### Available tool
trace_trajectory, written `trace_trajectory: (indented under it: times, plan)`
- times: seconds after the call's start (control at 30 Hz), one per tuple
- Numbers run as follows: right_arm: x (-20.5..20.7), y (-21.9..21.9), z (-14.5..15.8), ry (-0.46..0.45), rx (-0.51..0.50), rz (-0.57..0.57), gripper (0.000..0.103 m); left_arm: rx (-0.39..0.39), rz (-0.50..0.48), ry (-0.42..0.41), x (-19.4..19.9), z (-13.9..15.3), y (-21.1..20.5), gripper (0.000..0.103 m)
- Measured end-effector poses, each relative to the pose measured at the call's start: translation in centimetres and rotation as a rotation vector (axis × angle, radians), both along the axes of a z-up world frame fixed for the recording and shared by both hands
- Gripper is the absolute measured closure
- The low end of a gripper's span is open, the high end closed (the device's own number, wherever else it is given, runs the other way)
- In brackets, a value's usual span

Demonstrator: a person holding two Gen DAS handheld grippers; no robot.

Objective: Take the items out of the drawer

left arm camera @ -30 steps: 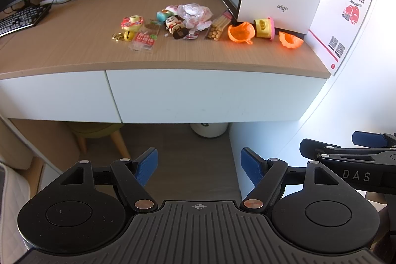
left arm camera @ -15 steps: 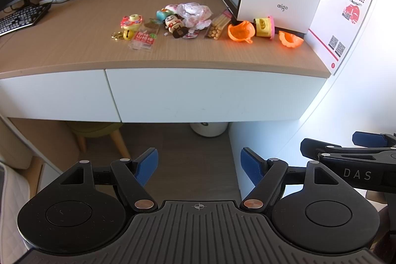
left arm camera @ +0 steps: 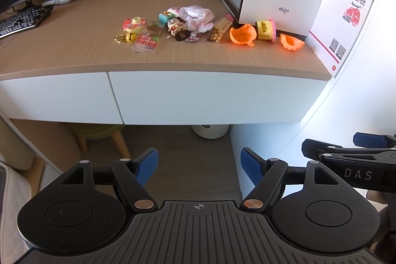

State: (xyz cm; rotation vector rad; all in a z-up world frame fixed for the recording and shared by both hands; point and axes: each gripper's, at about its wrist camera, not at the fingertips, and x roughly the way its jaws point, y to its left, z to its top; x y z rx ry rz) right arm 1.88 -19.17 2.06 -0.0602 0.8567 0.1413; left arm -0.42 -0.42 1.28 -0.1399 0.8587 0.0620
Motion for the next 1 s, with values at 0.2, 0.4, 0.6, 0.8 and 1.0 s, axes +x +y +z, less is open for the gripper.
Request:
trace_trajectory:
  times: [0.2, 0.4, 0.6, 0.8, 1.0]
  plan:
    - [-0.01, 0.07, -0.01, 0.003, 0.003, 0.001, 0.005, -0.002, 0.002, 0.004, -0.13, 0.03, 0.01, 0.024]
    - [-0.08, 0.14, -0.02, 0.004, 0.003, 0.001, 0.005, -0.003, 0.002, 0.003, -0.19, -0.01, 0.07, 0.024]
    - [-0.10, 0.14, 0.01, 0.004, 0.002, 0.001, 0.005, -0.004, 0.001, 0.003, -0.18, 0.02, 0.15, 0.024]
    - [-0.08, 0.10, 0.02, 0.004, 0.003, 0.000, 0.005, -0.004, 0.001, 0.002, -0.12, 0.03, 0.14, 0.024]
    - [-0.08, 0.11, 0.01, 0.004, 0.003, 0.001, 0.005, -0.004, 0.002, 0.002, -0.09, 0.06, 0.08, 0.024]
